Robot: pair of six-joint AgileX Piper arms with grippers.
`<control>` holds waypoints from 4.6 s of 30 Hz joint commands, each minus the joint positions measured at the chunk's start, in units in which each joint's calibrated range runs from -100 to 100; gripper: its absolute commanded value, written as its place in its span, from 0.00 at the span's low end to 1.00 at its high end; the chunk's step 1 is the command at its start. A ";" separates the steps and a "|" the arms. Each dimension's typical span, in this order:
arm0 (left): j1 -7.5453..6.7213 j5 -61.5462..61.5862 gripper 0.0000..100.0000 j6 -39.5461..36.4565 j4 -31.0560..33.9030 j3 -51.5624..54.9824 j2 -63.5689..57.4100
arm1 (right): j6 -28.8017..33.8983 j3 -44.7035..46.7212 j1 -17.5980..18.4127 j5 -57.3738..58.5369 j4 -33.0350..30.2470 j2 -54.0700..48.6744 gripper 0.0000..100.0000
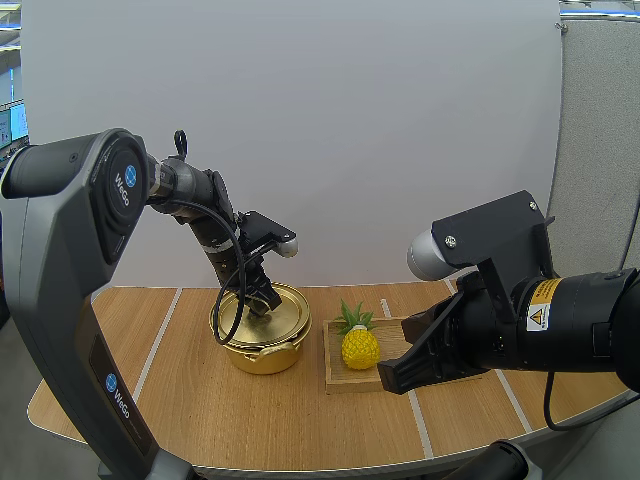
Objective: Open the pot, put the grape inside, and close it
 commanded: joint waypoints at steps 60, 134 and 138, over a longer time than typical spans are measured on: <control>-0.15 20.58 1.00 -1.29 -3.41 -27.75 -36.27 | -0.47 -0.07 -0.18 -0.38 -0.02 -0.61 0.00; -0.15 1.75 0.01 -39.21 15.10 -1.43 -96.28 | -0.15 -6.51 -8.19 -44.68 -1.45 -8.47 0.00; -0.03 -1.54 0.01 -44.69 20.63 4.61 -97.77 | -0.08 -6.51 -10.05 -45.34 -1.77 -8.47 0.00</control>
